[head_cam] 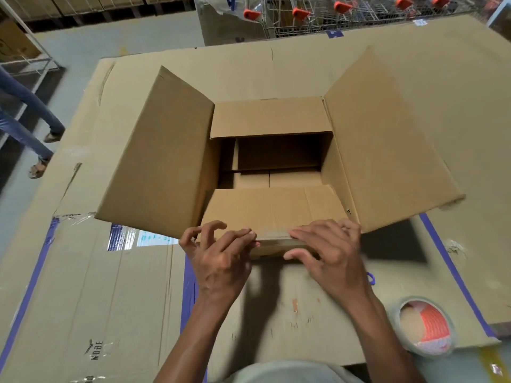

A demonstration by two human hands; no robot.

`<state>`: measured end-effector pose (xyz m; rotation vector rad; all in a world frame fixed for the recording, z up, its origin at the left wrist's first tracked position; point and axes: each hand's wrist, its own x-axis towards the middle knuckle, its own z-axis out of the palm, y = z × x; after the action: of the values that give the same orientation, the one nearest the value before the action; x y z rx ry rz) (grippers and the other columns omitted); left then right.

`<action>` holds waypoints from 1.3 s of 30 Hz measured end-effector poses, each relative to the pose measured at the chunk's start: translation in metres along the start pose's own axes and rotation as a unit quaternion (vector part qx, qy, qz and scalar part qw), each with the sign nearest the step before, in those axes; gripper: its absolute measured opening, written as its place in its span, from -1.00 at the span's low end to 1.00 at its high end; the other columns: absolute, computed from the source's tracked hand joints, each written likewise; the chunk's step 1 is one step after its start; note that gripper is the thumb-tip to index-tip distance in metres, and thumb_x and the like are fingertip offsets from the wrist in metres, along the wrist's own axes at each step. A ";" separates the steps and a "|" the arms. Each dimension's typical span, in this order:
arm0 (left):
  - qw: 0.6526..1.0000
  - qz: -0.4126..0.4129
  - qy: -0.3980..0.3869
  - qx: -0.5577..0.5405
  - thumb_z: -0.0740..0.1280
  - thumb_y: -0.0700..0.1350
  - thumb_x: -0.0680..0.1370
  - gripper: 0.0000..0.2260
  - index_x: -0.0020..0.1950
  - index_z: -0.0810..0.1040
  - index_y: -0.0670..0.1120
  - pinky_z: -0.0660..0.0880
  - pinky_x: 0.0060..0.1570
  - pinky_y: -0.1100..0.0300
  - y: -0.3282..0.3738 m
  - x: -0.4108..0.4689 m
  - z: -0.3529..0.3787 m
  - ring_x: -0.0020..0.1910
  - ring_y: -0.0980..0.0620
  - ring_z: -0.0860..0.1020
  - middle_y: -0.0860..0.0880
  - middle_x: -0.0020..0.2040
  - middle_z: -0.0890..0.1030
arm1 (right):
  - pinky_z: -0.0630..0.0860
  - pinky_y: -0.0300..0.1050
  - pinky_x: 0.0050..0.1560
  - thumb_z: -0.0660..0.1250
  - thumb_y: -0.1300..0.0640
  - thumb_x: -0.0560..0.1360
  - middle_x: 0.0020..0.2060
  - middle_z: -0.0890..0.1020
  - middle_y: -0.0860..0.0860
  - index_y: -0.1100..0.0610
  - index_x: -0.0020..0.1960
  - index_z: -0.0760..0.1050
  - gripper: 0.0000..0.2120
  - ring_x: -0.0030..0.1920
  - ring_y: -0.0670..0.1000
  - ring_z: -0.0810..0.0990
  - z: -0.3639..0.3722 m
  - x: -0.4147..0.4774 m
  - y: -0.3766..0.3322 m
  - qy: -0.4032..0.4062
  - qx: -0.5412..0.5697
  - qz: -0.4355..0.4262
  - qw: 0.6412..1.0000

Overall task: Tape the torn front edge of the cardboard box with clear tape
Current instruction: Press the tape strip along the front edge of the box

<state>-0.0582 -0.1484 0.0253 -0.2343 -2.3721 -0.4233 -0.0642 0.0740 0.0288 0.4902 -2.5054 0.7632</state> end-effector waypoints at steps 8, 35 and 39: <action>0.997 0.029 -0.066 0.001 0.40 -0.25 0.44 -0.68 0.08 0.75 0.07 0.24 0.14 -0.04 0.010 -0.011 -0.003 0.11 -0.10 0.60 0.19 0.08 0.72 | 0.58 0.00 -0.08 0.51 0.23 0.50 -0.06 0.71 -0.01 0.13 0.06 0.72 -0.86 -0.07 0.07 0.57 0.029 0.009 -0.009 -0.047 0.082 -0.041 0.995; 0.994 -0.039 -0.096 -0.038 0.52 -0.16 0.33 -0.57 0.16 0.71 0.14 0.18 0.21 0.05 0.005 -0.022 -0.012 0.10 0.00 0.58 0.26 0.15 0.68 | 0.44 0.26 0.38 0.59 0.54 0.23 -0.28 0.74 0.06 0.20 -0.15 0.72 -0.68 -0.06 0.05 0.58 -0.051 -0.011 0.028 0.042 -0.058 0.075 0.995; 0.996 -0.035 -0.067 -0.040 0.54 -0.14 0.38 -0.66 0.14 0.72 0.09 0.22 0.25 0.04 0.008 -0.016 -0.013 0.14 -0.01 0.57 0.22 0.16 0.69 | 0.28 0.00 0.35 0.67 0.16 0.26 -0.14 0.74 -0.03 0.10 -0.03 0.73 -0.70 -0.09 0.04 0.67 -0.035 -0.009 0.030 0.007 -0.055 0.062 0.997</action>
<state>-0.0361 -0.1461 0.0249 -0.2236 -2.5030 -0.5530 -0.0590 0.1200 0.0366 0.2915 -2.5678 0.6670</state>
